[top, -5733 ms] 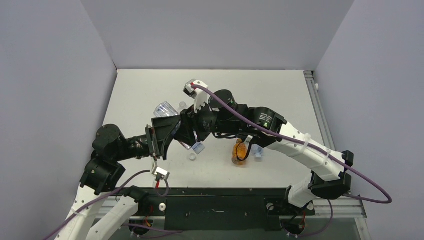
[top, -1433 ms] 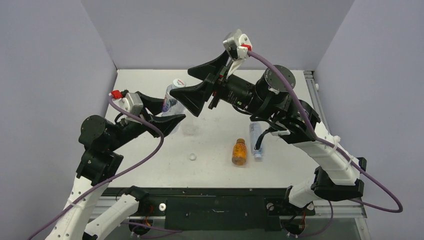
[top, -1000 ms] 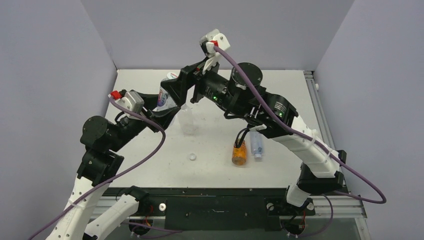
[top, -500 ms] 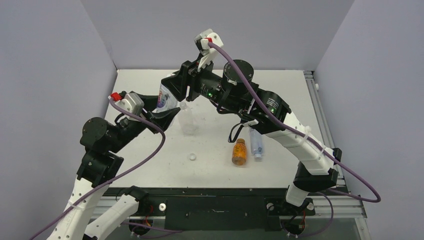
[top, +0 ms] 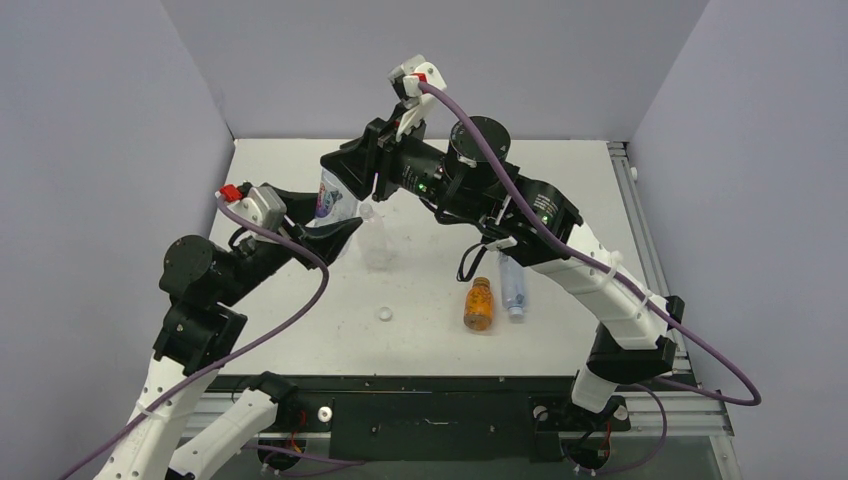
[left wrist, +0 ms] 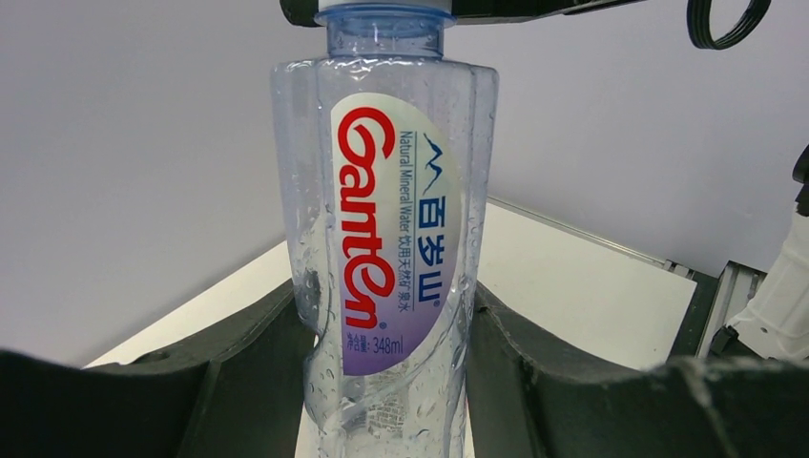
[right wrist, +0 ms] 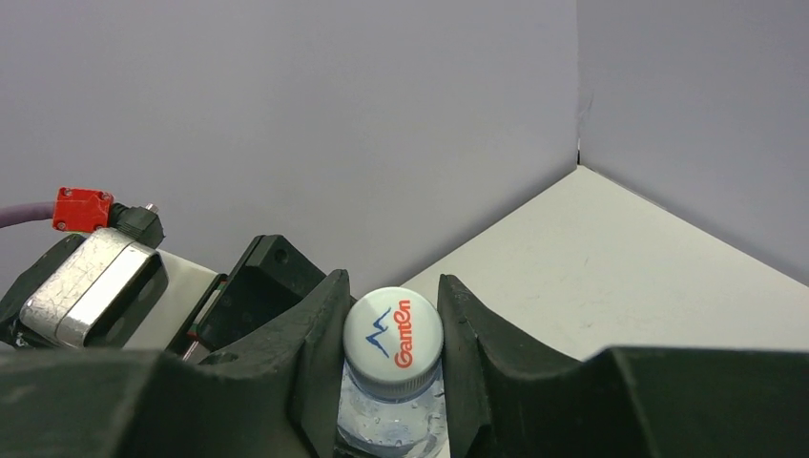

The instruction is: Unscrew the bottle caps

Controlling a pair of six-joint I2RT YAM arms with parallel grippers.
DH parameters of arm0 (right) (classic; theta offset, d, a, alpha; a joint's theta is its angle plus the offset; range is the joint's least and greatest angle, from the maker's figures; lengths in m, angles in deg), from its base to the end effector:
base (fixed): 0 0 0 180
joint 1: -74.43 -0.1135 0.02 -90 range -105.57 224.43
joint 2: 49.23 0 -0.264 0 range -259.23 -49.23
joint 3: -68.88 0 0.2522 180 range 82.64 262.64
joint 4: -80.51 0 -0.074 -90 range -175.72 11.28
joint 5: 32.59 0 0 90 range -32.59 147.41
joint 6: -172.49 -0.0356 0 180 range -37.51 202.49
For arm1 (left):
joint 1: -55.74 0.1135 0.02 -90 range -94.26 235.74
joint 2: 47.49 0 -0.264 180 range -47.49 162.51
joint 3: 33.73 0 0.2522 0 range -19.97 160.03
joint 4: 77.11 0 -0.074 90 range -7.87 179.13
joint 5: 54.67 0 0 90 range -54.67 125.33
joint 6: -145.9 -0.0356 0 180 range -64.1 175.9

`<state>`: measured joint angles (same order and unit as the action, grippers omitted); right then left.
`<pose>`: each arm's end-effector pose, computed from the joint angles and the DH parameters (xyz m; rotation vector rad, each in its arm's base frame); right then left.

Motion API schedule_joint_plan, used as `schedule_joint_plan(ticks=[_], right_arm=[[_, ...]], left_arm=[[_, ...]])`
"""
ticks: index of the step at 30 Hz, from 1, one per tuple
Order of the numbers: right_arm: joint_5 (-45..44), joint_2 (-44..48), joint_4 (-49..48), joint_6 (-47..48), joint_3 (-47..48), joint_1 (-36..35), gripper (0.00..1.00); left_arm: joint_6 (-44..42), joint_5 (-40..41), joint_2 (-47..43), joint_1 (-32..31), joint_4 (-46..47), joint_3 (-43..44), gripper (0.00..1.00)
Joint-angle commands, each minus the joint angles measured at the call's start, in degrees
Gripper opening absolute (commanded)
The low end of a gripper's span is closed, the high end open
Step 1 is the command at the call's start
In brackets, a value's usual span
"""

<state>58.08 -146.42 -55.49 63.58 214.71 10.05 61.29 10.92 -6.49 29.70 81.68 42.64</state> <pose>0.1419 0.2968 0.5736 -0.6304 1.4780 1.1649 0.1100 -0.0701 0.4587 0.6037 1.2464 -0.7418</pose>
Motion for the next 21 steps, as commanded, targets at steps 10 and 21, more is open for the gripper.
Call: schedule_joint_plan(ticks=[10,21], right_arm=[[17.78,7.44,-6.40,4.67,-8.16,-0.69,0.00],[49.04,14.83,-24.14,-5.50,-18.55,4.29,0.00]], left_arm=[[13.57,-15.74,3.38,1.60,6.47,5.70,0.00],[19.61,-32.33,4.93,1.70,5.31,10.38,0.00]])
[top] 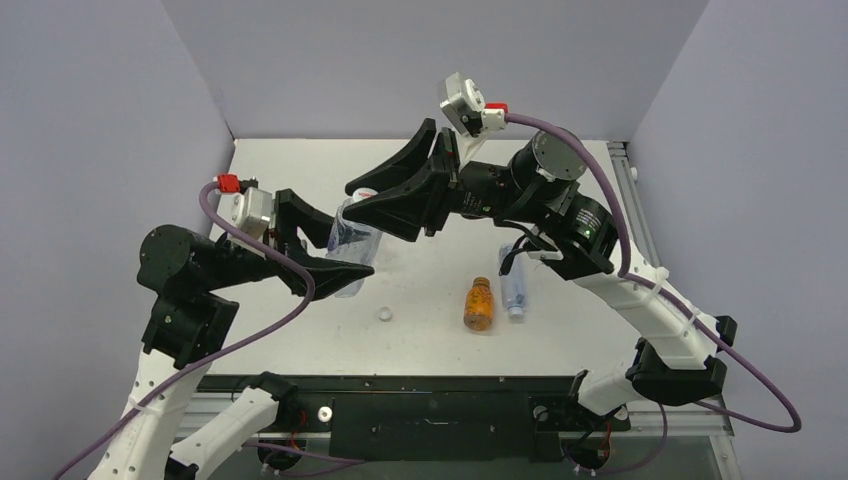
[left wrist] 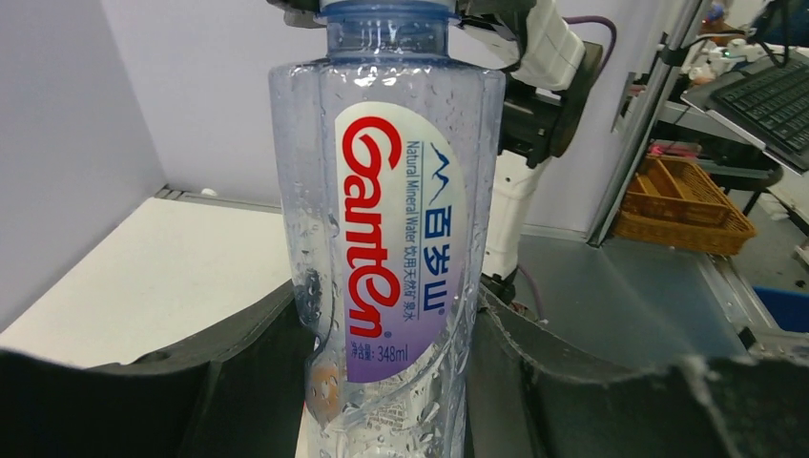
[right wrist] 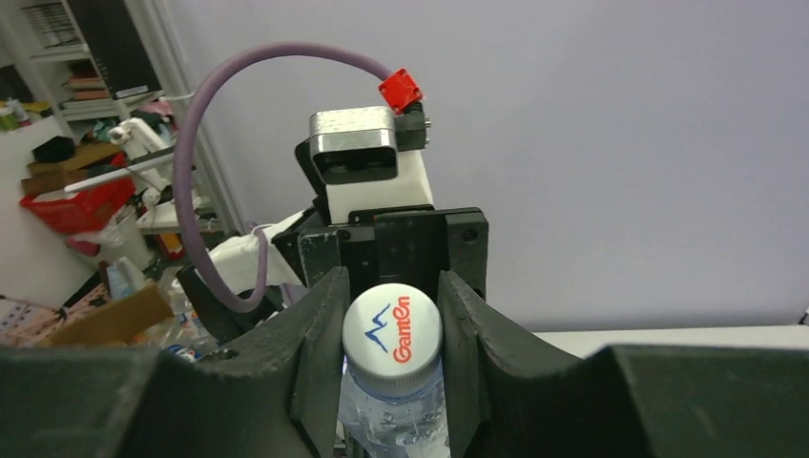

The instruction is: Unscrew the bottle caps

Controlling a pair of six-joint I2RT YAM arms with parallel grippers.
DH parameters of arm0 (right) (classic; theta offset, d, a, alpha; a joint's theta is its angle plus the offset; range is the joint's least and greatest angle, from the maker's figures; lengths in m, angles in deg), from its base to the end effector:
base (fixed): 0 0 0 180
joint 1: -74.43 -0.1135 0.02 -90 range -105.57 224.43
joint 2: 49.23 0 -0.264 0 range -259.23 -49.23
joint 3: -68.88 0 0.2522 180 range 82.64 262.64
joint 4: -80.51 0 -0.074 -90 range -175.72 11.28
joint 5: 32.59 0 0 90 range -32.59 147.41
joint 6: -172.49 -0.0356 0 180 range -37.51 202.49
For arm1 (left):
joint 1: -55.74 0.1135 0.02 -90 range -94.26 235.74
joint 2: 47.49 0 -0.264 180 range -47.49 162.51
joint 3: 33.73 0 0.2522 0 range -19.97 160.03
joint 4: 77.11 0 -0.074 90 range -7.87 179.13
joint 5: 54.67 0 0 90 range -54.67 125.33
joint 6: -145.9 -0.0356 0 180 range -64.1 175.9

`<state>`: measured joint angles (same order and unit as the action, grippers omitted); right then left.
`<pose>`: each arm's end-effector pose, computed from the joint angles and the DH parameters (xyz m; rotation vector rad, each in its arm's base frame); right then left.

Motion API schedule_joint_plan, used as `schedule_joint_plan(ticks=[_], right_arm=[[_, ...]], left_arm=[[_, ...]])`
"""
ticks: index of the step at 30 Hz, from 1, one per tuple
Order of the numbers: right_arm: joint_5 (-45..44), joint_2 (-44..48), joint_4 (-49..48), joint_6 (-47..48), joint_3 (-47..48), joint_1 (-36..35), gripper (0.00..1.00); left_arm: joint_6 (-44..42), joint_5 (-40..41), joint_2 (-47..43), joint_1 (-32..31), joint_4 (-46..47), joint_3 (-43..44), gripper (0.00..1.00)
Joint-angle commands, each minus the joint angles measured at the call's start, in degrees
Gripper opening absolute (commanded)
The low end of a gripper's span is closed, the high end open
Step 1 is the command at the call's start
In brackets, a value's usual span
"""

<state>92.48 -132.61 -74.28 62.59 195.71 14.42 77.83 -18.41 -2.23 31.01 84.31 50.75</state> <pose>0.1175 0.2446 0.5815 -1.0275 1.0771 1.5415 0.0956 -0.0757 0.4940 0.9006 1.1688 -1.2353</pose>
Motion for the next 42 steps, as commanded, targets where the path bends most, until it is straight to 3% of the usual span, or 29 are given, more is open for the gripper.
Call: schedule_joint_plan(ticks=[1,2,4,5,6,7,9,14,18,27,29,37,39,42], right_arm=[[14.34,0.51,-3.82,-2.97,1.96,-0.10,0.00],[13.54,0.28,-0.31,-1.86,2.98,-0.06,0.00],[7.31,0.14,4.63,1.52,5.15,-0.17,0.22],[-0.57,0.84,5.51,3.38,5.36,-0.61,0.48],[-5.16,1.41,6.55,5.29,5.03,-1.11,0.63],[-15.46,2.28,6.92,6.49,4.47,-2.80,0.75],[-27.61,2.28,8.45,9.51,4.98,-5.41,0.80],[-40.79,-3.54,16.17,9.84,14.45,-8.71,0.81],[-42.07,-8.76,20.59,8.90,19.58,-9.01,0.75],[-43.53,-11.11,20.54,7.14,19.73,-8.46,0.66],[-43.17,-11.12,20.10,6.67,19.62,-8.20,0.60],[-40.24,-9.37,17.13,6.16,16.47,-7.74,0.25],[-38.42,-9.23,16.96,6.00,16.18,-7.29,0.05],[-32.91,-8.06,15.47,6.30,14.68,-6.29,0.00]], left_arm=[[2.64,-3.27,0.69,0.39,2.42,2.20,0.00],[2.31,-3.33,0.75,0.39,2.21,2.13,0.00],[0.71,-2.72,0.73,0.39,1.57,1.72,0.00],[-1.86,-1.11,0.68,0.39,0.51,1.31,0.00],[-3.68,0.21,0.46,0.34,-0.28,1.03,0.00],[-7.06,3.46,0.32,0.37,-1.60,0.06,0.00],[-12.42,9.91,-0.27,0.31,-3.10,-1.18,0.00],[-21.15,21.67,-1.87,0.22,-2.25,-4.29,0.00],[-24.28,24.20,-2.39,0.21,-2.35,-4.96,0.00],[-23.58,24.38,-3.00,0.21,-1.77,-5.40,0.00],[-23.25,24.28,-3.04,0.21,-1.67,-5.40,0.00],[-22.31,23.01,-3.23,0.12,-1.48,-5.97,0.00],[-22.29,22.32,-3.12,0.12,-1.30,-6.10,0.00],[-19.52,20.75,-2.96,0.12,-0.76,-6.00,0.00]])
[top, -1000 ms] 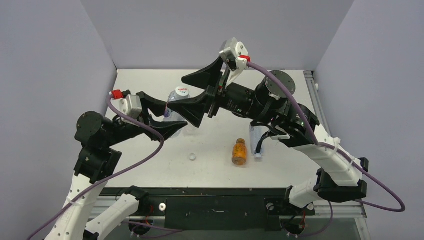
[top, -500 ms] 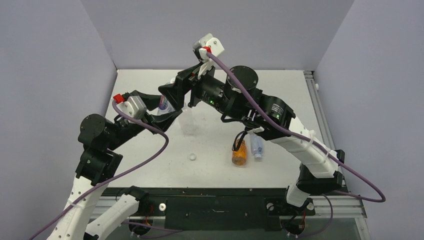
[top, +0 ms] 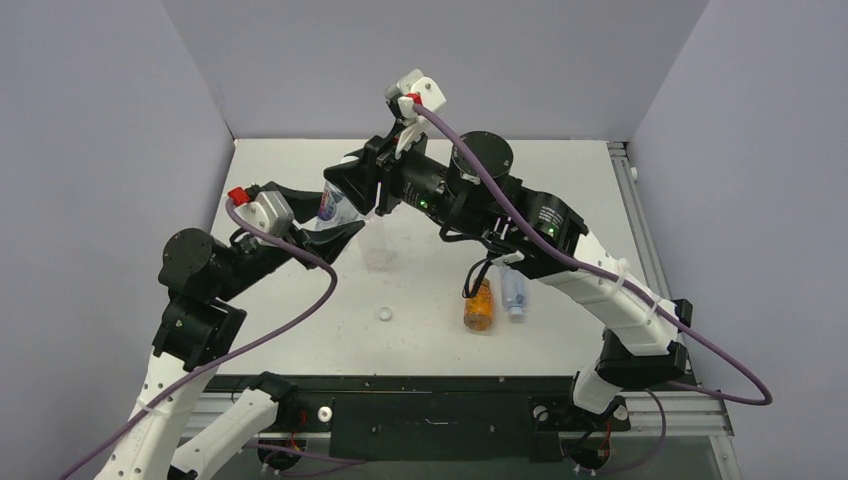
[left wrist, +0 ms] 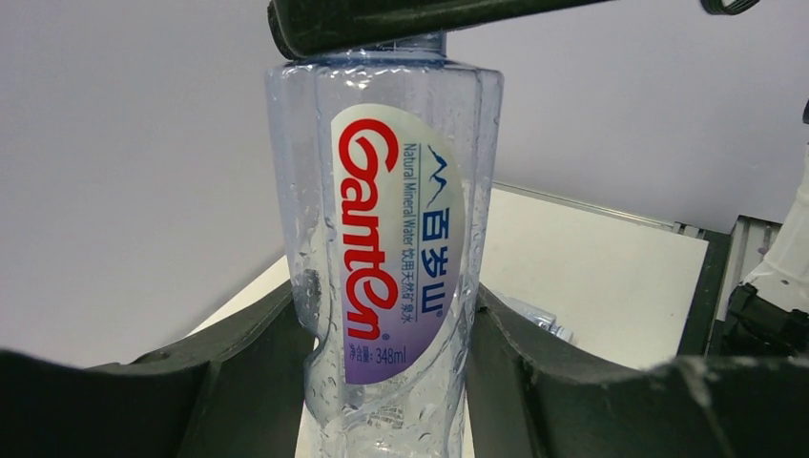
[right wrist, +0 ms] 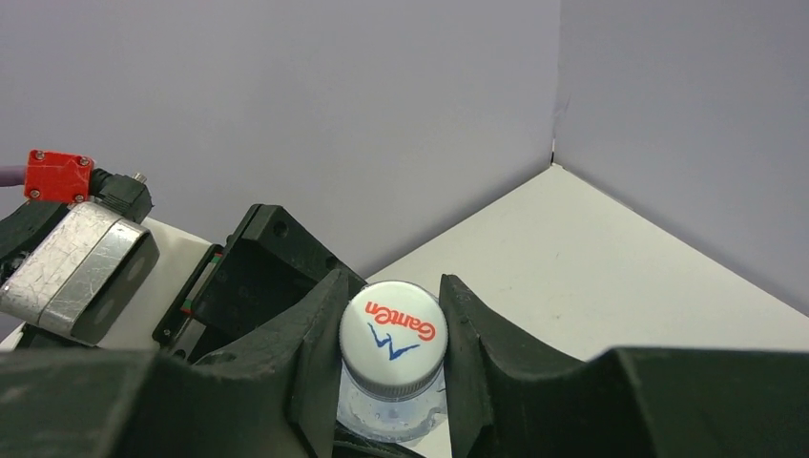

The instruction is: Unscrew the bottle caps

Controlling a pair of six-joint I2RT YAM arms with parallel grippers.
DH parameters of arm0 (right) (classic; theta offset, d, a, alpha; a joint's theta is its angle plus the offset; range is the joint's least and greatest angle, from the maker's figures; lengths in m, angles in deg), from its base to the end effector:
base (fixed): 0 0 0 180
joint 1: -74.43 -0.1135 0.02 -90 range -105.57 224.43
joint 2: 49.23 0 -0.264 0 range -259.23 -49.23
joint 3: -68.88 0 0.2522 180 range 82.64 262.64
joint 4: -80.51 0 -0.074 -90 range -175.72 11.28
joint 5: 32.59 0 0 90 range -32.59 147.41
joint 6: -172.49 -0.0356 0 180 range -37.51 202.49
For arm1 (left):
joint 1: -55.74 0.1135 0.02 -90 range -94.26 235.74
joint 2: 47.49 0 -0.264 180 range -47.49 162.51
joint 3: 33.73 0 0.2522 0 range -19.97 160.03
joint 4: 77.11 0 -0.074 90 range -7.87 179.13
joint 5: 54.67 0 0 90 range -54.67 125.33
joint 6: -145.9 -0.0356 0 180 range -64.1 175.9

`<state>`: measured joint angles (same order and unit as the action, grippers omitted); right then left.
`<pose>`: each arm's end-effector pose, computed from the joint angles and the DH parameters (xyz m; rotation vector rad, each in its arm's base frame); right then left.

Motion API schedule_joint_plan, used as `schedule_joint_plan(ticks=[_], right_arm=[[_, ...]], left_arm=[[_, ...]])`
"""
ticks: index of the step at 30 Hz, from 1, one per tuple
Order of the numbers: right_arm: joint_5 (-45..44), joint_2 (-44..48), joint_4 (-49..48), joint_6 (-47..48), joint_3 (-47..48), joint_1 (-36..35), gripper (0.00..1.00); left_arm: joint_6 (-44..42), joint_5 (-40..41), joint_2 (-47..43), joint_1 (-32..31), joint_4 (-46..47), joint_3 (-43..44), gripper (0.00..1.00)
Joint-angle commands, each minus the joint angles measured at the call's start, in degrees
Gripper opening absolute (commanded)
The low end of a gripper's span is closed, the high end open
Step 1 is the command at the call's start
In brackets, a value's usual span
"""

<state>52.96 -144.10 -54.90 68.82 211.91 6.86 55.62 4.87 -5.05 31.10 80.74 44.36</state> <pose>0.1246 0.2947 0.5713 -0.6686 1.4617 1.0655 0.1124 -0.0714 0.4631 0.7340 1.1972 -0.7085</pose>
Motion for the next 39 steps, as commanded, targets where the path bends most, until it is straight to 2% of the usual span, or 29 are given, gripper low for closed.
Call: schedule_joint_plan(ticks=[1,4,5,9,12,15,17,18,19,20,21,22,23,24,28,31,34,39], right_arm=[[11.23,4.47,-4.49,0.24,-2.90,2.11,0.00],[23.73,6.98,-9.19,-0.44,-6.46,4.93,0.00],[31.33,7.84,-10.21,-1.12,-7.65,6.56,0.00],[50.29,9.81,-18.36,-7.24,-11.08,10.43,0.00],[57.24,10.86,-23.67,-10.23,-13.37,10.89,0.00],[57.93,11.12,-22.83,-9.76,-13.54,10.93,0.00],[54.86,11.08,-18.47,-7.12,-12.48,10.89,0.00],[48.87,11.09,-16.52,-4.23,-11.39,10.68,0.00],[44.50,11.61,-13.01,-2.75,-11.05,10.39,0.16],[34.04,12.02,-11.59,0.32,-10.90,9.07,0.30],[28.16,12.96,-9.63,1.85,-11.11,8.00,0.56],[15.76,13.40,-9.07,4.96,-11.47,5.26,0.66],[10.19,13.75,-8.32,6.46,-11.48,3.72,0.75],[0.94,13.66,-7.97,8.18,-10.99,1.09,0.78],[-14.40,9.38,-5.24,7.56,-6.80,-3.62,0.80],[-19.34,5.57,-1.47,6.22,-1.37,-5.06,0.78],[-19.60,2.54,-0.16,5.37,1.36,-5.16,0.71],[-17.44,1.04,-0.35,3.26,3.46,-4.69,0.67]], left_arm=[[4.24,-3.89,-0.06,0.03,3.23,0.54,0.00],[8.60,-7.67,0.16,0.03,4.65,1.13,0.00],[11.21,-10.54,0.31,0.03,5.19,1.44,0.00],[19.14,-20.88,2.32,0.05,5.57,4.19,0.00],[22.21,-23.82,2.98,-0.01,6.11,5.06,0.00],[22.45,-23.78,2.85,0.03,6.59,4.72,0.00],[22.06,-23.73,2.83,0.03,6.58,4.30,0.00],[21.50,-23.28,2.76,0.03,6.44,4.09,0.00],[21.12,-22.95,2.75,0.03,6.31,4.02,0.00],[20.21,-21.61,2.70,0.03,5.97,3.77,0.00],[19.29,-20.63,2.66,0.03,5.64,3.69,0.00],[16.81,-18.06,2.57,0.03,4.75,3.45,0.00],[15.57,-16.35,2.41,0.03,4.28,3.17,0.00],[13.24,-12.51,2.22,0.03,3.86,2.53,0.00],[7.34,-1.74,1.24,-0.05,4.10,0.20,0.00],[5.18,1.98,0.61,-0.05,4.55,-0.77,0.00],[4.20,3.50,0.28,-0.05,4.51,-0.86,0.00],[3.45,3.78,-0.58,-0.05,4.27,-1.17,0.00]])
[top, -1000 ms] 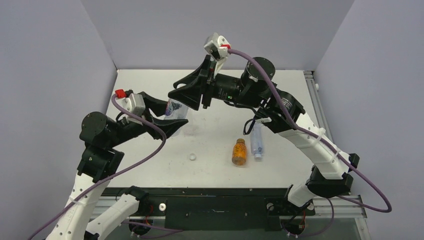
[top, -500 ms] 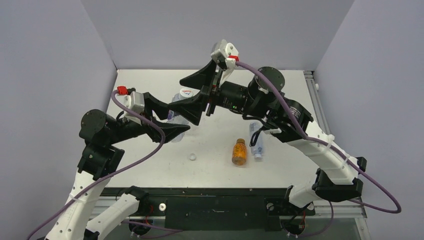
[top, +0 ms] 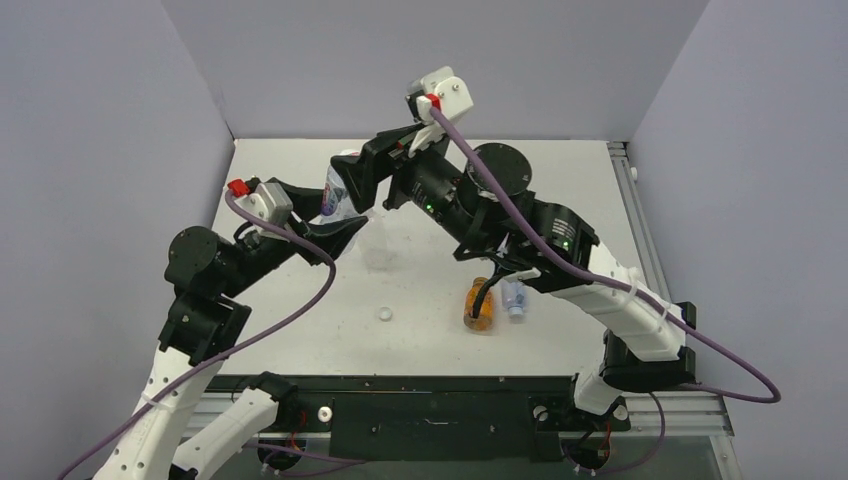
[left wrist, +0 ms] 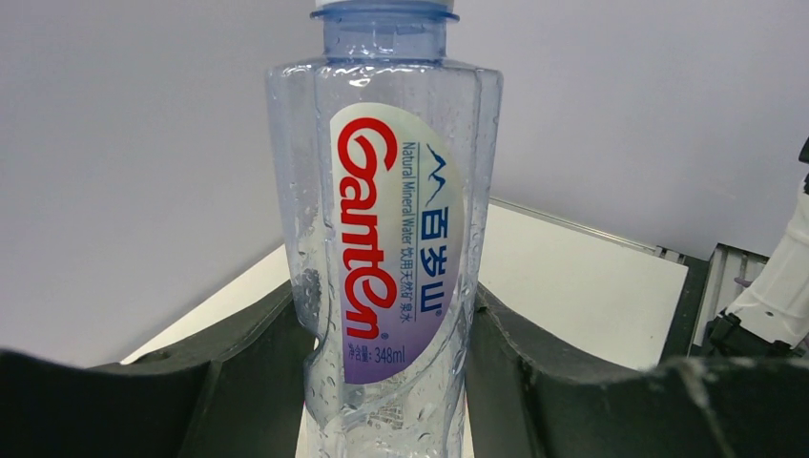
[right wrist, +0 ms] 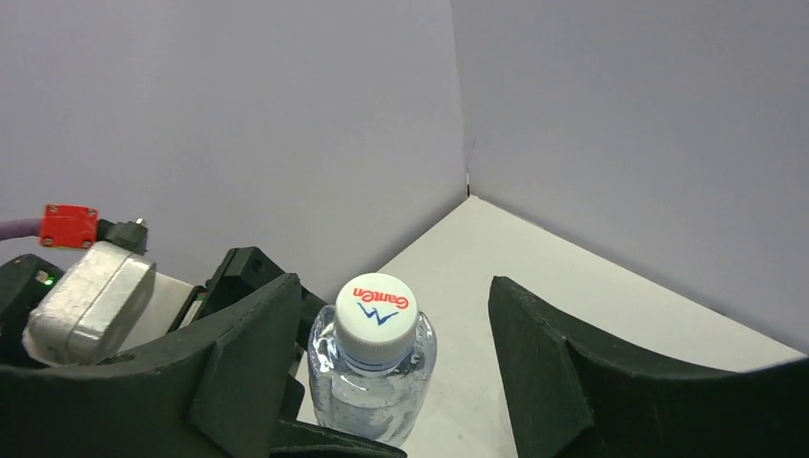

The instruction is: Unscrew the bottle caps

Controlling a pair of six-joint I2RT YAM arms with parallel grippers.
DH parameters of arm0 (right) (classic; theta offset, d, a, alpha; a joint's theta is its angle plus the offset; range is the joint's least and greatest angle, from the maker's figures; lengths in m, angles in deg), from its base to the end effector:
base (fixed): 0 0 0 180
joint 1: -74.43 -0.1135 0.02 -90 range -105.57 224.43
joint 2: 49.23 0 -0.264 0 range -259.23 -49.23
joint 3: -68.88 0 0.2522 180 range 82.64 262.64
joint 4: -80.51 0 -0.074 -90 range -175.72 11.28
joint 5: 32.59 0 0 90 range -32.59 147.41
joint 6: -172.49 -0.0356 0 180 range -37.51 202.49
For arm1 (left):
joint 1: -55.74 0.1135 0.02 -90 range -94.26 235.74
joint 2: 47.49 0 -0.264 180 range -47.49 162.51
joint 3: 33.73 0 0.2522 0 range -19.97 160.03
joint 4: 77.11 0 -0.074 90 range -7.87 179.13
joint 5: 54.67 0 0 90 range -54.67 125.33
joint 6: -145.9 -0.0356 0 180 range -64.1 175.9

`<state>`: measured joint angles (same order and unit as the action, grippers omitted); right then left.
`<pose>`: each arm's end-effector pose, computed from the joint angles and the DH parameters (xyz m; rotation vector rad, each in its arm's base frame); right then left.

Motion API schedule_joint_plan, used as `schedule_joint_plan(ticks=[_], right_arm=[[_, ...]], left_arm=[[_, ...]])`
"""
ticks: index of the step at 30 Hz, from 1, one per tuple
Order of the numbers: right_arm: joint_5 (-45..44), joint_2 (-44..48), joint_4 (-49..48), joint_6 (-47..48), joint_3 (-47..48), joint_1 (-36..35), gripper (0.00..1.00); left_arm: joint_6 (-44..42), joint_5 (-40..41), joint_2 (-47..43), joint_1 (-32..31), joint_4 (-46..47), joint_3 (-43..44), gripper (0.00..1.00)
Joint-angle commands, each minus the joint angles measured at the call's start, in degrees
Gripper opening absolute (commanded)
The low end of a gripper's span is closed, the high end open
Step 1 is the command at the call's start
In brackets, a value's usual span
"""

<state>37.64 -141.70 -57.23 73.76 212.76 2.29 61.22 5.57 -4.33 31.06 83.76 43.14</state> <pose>0.1019 0.2769 0.5915 -0.5116 1.3946 0.9151 0.1187 -0.0740 0.4605 0.6681 1.2230 -0.7794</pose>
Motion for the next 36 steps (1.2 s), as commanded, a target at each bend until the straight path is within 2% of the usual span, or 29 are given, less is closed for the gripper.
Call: schedule_joint_plan(ticks=[1,4,7,16,20,25,28,32,36], right_arm=[[-1.63,-1.65,2.20,-2.01,2.78,0.02,0.65],[1.77,-1.98,2.12,-4.31,2.62,1.21,0.62],[4.96,-1.87,0.97,-6.52,1.63,2.61,0.52],[12.02,-0.81,-2.89,-7.07,-1.08,4.23,0.01],[19.89,2.00,-5.52,-5.31,-4.34,5.60,0.00],[41.86,8.94,-12.10,-5.95,-13.79,10.74,0.00],[55.10,13.68,-19.40,-9.03,-19.63,12.67,0.00],[64.00,14.63,-23.57,-12.36,-21.14,12.90,0.00],[65.09,13.58,-23.06,-12.39,-20.26,12.82,0.00]], left_arm=[[-2.28,3.19,-1.43,-0.01,1.20,0.02,0.00],[-2.70,3.47,-1.62,-0.01,1.09,-0.09,0.00],[-2.73,3.35,-1.63,-0.01,1.11,-0.09,0.00],[-1.91,0.21,-1.96,-0.01,0.55,-0.67,0.00],[2.16,-5.77,-1.81,-0.01,1.81,-0.43,0.00],[12.46,-18.78,0.20,-0.01,3.80,2.40,0.00],[17.84,-23.86,1.34,-0.05,4.38,4.40,0.00],[23.06,-28.94,2.50,-0.25,6.71,5.95,0.00],[23.27,-31.16,3.35,-0.44,6.87,6.57,0.00]])
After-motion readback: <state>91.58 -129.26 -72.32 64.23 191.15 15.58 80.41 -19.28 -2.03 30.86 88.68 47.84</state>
